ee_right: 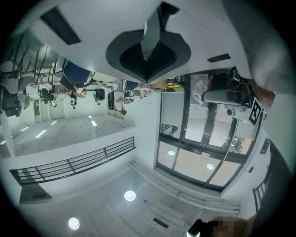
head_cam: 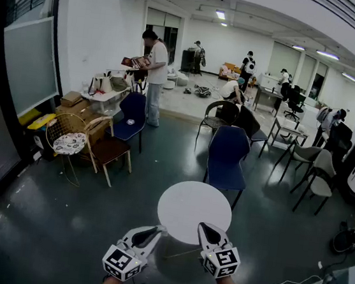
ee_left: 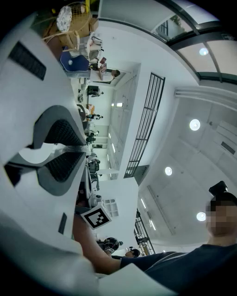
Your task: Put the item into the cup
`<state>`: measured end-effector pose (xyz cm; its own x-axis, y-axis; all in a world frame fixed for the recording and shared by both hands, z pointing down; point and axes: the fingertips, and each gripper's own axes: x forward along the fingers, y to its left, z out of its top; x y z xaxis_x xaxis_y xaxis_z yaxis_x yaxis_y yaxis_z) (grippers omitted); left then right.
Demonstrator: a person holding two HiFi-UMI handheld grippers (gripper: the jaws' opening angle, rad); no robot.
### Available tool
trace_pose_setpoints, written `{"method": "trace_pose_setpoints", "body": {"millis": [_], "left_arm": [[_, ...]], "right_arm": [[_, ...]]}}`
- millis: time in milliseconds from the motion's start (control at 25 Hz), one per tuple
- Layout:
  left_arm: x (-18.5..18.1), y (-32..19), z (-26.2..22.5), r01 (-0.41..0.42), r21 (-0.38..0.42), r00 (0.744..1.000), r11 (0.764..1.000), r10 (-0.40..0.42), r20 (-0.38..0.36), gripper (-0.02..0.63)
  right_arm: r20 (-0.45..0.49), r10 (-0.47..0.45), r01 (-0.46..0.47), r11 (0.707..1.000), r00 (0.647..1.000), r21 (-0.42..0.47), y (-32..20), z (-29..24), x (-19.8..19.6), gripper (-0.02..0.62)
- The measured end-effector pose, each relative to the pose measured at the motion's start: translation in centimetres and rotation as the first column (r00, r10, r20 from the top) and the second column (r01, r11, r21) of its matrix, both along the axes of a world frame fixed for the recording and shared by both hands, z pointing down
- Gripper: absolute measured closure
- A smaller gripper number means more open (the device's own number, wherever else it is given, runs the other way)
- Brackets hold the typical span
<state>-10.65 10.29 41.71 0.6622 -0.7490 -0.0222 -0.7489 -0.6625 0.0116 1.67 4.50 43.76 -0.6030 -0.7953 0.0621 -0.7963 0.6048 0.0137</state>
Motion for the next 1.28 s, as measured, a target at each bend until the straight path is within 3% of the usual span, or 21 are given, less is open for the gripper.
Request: {"method": "trace_pose_setpoints", "body": {"millis": [440,760,1280], "left_arm": [[1.1,1.1,-1.1,-0.01,0.022,1.0,1.0,0.01,-0.002,0.554],[2.8,1.5,-0.6,0.006,0.031,1.0,1.0,-0.007,0.029,0.554],[9.8,2.8,1.0,0.037,0.031,0.999,0.999,-0.038,0.025,0.554]], "right_arm": [[0.036,0.001,-0.001,1.0,0.999,-0.002,1.7,0.1,0.7,0.58],[0.012,-0.011,0.011,1.0,1.0,0.011,2.2,0.2,2.0,0.58],[-0.025,-0.04,0.041,0.999,0.999,0.017,3.6,1.9,9.0,0.58]]}}
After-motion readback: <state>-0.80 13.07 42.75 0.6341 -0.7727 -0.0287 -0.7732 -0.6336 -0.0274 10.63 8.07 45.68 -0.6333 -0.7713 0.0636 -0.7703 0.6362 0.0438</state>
